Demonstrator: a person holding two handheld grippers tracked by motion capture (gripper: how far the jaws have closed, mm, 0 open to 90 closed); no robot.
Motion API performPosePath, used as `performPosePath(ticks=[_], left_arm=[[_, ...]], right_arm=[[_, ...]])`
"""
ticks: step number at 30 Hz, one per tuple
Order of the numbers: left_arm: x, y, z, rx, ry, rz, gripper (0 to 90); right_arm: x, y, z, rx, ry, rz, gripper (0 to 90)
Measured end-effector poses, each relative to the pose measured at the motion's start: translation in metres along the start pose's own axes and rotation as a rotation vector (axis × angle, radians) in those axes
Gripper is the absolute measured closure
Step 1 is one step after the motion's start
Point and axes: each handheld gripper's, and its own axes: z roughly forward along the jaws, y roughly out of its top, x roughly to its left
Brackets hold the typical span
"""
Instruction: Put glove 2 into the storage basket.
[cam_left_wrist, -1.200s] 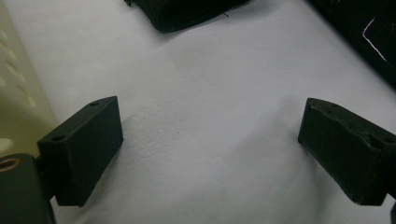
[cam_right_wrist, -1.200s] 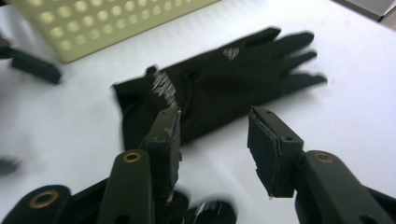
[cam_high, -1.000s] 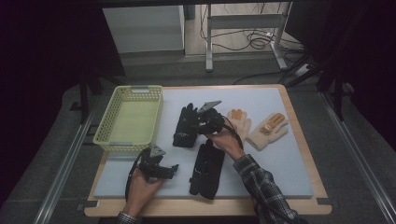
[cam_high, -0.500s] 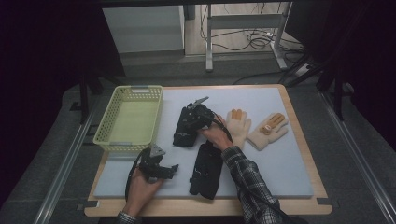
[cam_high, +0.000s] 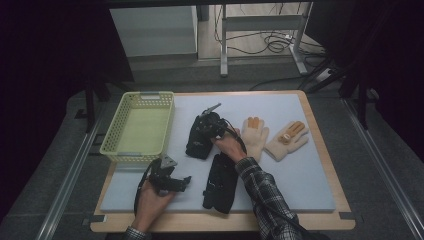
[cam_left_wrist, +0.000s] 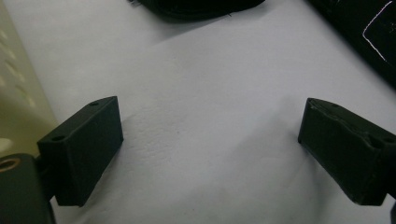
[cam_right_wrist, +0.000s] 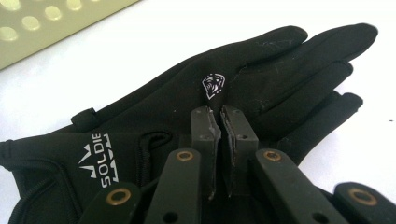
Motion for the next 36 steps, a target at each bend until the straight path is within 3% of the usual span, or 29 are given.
performPosePath(ticks=[5, 18, 26, 36], left_arm=[[0.0, 0.0, 0.0, -0.001, -0.001, 0.0, 6.8], [0.0, 0.0, 0.0, 0.001, 0.0, 0.001, 6.8], [0.0, 0.0, 0.0, -0.002, 0.0, 0.002, 6.8], [0.0, 0.0, 0.0, 0.0, 0.0, 0.003, 6.8]], right_arm=[[0.0, -0.001, -0.007, -0.021, 0.013, 0.008, 86.8], [0.01, 0.002, -0.055, -0.112, 0.034, -0.007, 87.1], [0.016, 0.003, -0.087, -0.151, 0.048, 0.009, 87.1], [0.028, -0.02, -0.123, -0.163, 0.069, 0.038, 87.0]])
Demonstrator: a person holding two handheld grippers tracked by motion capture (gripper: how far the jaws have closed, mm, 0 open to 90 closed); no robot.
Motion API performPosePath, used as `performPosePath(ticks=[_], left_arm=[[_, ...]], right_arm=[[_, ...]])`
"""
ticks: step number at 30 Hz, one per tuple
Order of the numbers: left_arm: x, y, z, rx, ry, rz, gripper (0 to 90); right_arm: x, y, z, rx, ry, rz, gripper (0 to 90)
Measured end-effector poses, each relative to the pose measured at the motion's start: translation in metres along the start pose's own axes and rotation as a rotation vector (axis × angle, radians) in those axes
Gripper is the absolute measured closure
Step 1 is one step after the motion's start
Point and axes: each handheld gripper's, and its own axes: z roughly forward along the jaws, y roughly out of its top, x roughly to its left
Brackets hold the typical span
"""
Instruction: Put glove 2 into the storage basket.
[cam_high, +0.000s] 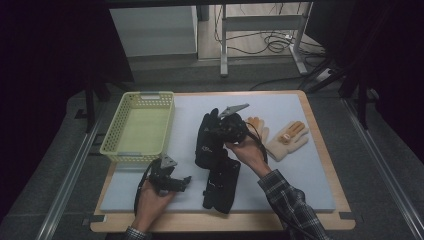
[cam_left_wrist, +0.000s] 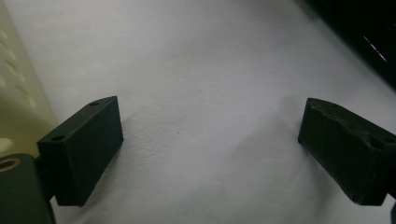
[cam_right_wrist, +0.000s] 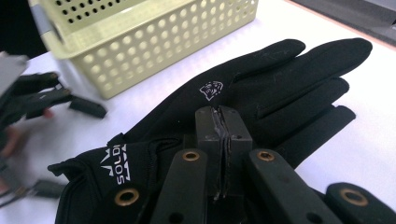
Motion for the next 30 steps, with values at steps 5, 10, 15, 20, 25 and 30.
performPosePath(ticks=[5, 10, 15, 20, 25, 30], left_arm=[[0.0, 0.0, 0.0, -0.002, 0.001, -0.004, 6.8], [0.0, 0.0, 0.0, -0.003, 0.001, -0.005, 6.8], [0.0, 0.0, 0.0, -0.004, 0.0, -0.007, 6.8], [0.0, 0.0, 0.0, 0.001, -0.001, -0.003, 6.8], [0.0, 0.0, 0.0, 0.004, 0.001, 0.001, 6.8], [0.0, 0.0, 0.0, -0.002, 0.0, -0.003, 6.8]], right_arm=[[0.011, -0.019, -0.021, -0.007, 0.011, 0.012, 87.0], [0.025, -0.038, -0.042, -0.013, 0.023, 0.033, 87.0], [0.043, -0.058, -0.054, -0.018, 0.048, 0.05, 87.0], [0.058, -0.078, -0.058, -0.007, 0.063, 0.078, 86.9], [0.06, -0.1, -0.044, 0.019, 0.025, 0.096, 86.6], [0.06, -0.118, -0.028, 0.05, -0.011, 0.08, 69.7]])
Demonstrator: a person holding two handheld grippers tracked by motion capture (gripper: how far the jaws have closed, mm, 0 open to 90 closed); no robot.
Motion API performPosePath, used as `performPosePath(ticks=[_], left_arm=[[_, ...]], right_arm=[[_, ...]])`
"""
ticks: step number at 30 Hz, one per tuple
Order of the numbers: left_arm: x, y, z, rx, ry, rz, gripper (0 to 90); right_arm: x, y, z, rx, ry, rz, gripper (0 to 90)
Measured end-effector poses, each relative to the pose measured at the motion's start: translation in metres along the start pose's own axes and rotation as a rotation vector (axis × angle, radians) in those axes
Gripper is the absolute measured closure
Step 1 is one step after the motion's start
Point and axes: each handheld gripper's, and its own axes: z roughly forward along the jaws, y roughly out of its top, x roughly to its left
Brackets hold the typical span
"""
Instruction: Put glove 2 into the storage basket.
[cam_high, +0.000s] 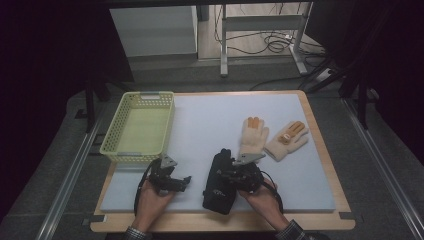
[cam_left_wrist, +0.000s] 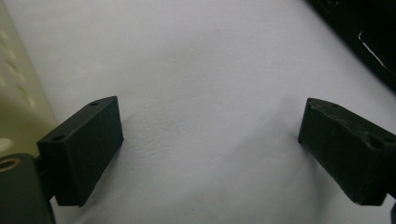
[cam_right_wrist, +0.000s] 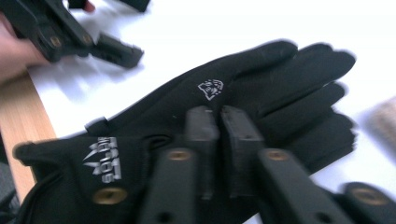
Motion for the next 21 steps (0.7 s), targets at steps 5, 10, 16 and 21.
performPosePath(ticks=[5, 10, 16, 21], left_arm=[[0.0, 0.0, 0.0, 0.0, 0.0, 0.0, 6.8], [0.0, 0.0, 0.0, 0.0, 0.0, 0.0, 6.8], [0.0, 0.0, 0.0, 0.0, -0.002, -0.002, 6.7], [0.002, 0.0, -0.001, 0.001, -0.019, -0.008, 6.1]], right_arm=[[-0.001, 0.002, -0.009, -0.033, -0.01, -0.036, 52.4], [-0.013, -0.003, -0.03, -0.063, -0.032, -0.056, 54.3], [-0.02, -0.034, -0.037, -0.05, -0.006, -0.075, 76.4], [-0.018, -0.054, -0.035, -0.032, 0.05, -0.07, 87.5]])
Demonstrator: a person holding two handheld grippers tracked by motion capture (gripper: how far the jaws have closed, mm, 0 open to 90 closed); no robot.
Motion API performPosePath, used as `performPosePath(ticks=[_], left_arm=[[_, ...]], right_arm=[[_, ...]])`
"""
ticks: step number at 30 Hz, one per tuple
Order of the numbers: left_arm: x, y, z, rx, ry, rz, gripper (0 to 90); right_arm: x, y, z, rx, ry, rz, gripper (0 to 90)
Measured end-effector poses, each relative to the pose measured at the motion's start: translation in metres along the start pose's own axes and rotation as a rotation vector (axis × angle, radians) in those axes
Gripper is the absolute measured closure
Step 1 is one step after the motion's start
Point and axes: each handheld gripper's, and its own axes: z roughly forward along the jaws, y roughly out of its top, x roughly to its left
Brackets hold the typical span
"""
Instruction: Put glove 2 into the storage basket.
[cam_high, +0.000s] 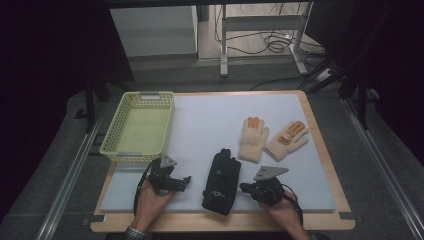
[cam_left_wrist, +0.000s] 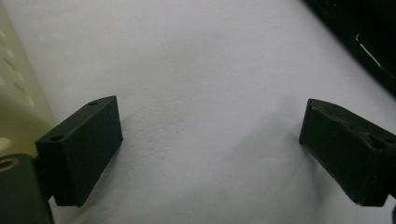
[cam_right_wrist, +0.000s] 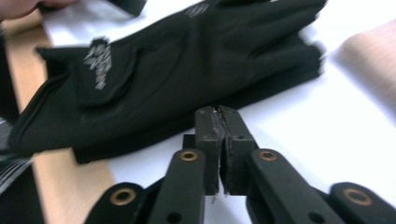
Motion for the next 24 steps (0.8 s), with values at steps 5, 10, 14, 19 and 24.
performPosePath(ticks=[5, 10, 14, 19, 24], left_arm=[[0.002, -0.002, -0.003, 0.011, 0.006, 0.027, 5.4], [0.01, -0.008, -0.009, 0.021, 0.024, 0.011, 1.6], [0.015, -0.012, -0.012, 0.015, 0.053, 0.01, 0.0], [0.019, -0.013, -0.012, 0.026, 0.038, -0.011, 0.0], [0.019, -0.013, -0.012, 0.026, 0.036, -0.016, 0.0]], right_arm=[[0.01, -0.005, 0.012, 0.011, 0.033, -0.029, 87.7], [0.013, 0.001, 0.025, 0.007, 0.05, -0.039, 87.7], [0.015, 0.007, 0.033, -0.002, 0.044, -0.033, 87.7], [0.017, 0.018, 0.046, 0.001, 0.014, -0.042, 87.7], [0.016, 0.031, 0.059, 0.012, -0.029, -0.056, 87.6]])
